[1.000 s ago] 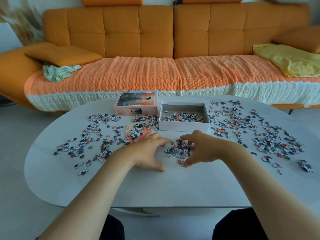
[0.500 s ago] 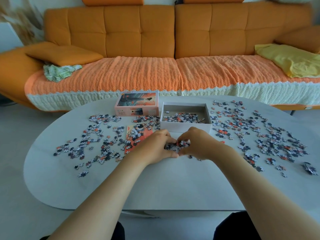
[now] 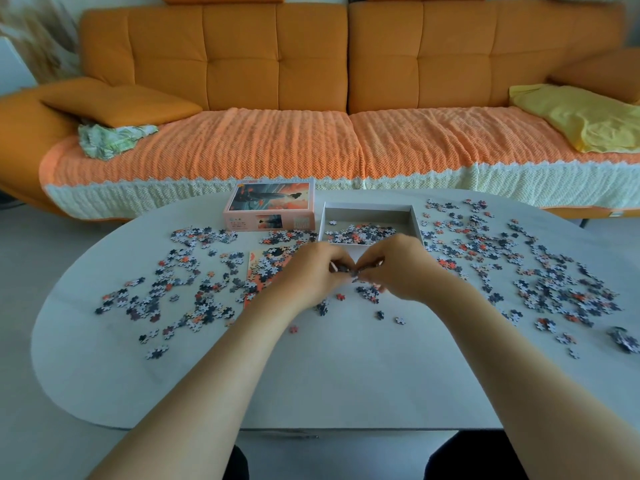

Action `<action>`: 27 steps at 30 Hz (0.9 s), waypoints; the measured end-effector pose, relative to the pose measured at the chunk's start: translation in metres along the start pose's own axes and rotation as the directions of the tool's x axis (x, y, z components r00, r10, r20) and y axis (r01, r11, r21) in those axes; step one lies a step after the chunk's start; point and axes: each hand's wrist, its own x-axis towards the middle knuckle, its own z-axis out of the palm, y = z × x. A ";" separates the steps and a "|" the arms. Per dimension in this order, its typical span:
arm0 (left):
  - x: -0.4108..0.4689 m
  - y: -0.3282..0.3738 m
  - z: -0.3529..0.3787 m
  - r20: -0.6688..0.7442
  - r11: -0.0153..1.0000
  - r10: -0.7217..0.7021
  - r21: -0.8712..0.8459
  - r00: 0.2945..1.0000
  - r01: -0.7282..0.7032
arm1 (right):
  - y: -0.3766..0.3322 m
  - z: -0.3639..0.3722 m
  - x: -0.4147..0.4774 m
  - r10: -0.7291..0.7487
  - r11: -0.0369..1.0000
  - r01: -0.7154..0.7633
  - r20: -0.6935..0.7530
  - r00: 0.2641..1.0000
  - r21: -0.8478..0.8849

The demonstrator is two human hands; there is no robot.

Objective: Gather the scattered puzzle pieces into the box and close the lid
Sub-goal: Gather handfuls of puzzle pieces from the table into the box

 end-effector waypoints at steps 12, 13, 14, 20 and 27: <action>0.068 -0.002 0.004 -0.227 0.998 0.044 0.047 0.973 -0.035 | 0.021 -0.005 0.049 -0.145 0.985 0.114 -0.266 0.953 -0.129; 0.070 -0.005 0.006 -0.199 0.993 0.068 0.106 0.978 -0.047 | 0.024 -0.002 0.051 -0.137 0.982 0.102 -0.235 0.962 -0.157; 0.071 -0.008 0.009 -0.171 0.978 0.087 0.200 0.981 -0.052 | 0.026 -0.001 0.052 -0.134 0.980 0.095 -0.224 0.965 -0.176; 0.069 -0.014 0.013 -0.035 0.871 0.017 0.492 0.999 0.002 | 0.028 0.000 0.053 -0.145 0.972 0.096 -0.222 0.964 -0.215; 0.047 -0.018 0.002 -0.138 0.931 0.166 0.347 0.976 -0.109 | 0.022 0.001 0.030 -0.304 0.946 0.245 -0.320 0.897 -0.210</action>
